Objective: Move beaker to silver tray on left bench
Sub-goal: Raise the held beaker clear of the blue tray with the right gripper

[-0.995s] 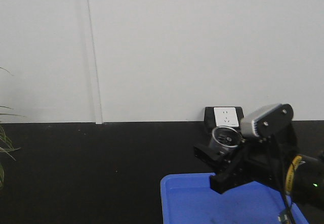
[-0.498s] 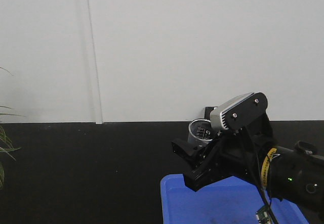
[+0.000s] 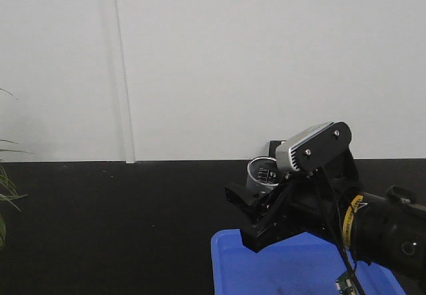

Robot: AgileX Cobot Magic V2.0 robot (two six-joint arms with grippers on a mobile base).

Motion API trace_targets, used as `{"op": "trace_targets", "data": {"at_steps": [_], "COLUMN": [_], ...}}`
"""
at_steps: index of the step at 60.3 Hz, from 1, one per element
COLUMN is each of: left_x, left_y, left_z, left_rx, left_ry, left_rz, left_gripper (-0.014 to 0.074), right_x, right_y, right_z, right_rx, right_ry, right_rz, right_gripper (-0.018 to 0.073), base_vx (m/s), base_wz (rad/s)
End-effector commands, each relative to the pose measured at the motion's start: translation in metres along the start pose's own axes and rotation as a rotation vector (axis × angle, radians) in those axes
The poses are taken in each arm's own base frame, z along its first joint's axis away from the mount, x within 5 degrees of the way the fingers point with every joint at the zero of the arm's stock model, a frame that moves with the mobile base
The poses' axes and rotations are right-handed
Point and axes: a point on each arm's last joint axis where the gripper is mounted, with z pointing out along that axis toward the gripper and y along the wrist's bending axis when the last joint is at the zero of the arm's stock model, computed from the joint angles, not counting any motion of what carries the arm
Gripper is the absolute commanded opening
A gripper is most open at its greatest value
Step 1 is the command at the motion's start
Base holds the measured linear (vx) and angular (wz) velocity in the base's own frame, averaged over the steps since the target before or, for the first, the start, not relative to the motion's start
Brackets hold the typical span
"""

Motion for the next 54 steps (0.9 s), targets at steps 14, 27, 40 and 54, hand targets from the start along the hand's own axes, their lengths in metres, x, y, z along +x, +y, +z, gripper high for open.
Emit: {"op": "trace_targets", "data": {"at_steps": [14,27,40,54], "left_x": [-0.0012,-0.0012,-0.0012,-0.0012], "left_y": [0.0001,0.0001,0.0001,0.0001], "left_z": [0.0014,0.0014,0.0014,0.0014], "left_rx": [0.001,0.001,0.001,0.001], "left_ry": [-0.068,-0.068,-0.068,-0.068], "left_rz": [-0.008,-0.008,-0.008,-0.008], "left_gripper": [0.0001,0.0001,0.0001,0.0001], "right_x": [-0.0222,-0.0222,-0.0222,-0.0222], "right_y": [0.0014,0.0014,0.0014,0.0014], "right_z": [-0.0092,-0.0092,-0.0092,-0.0092], "right_rx": [-0.010,-0.010,-0.010,-0.010], "right_ry": [-0.081,-0.081,-0.081,-0.081], "right_rz": [0.001,0.001,0.001,0.001], "right_gripper": [-0.0011,-0.0011,-0.0011,-0.0011], "base_vx": [0.00,-0.01,-0.05,-0.11], "base_wz": [0.00,-0.01,-0.02,0.03]}}
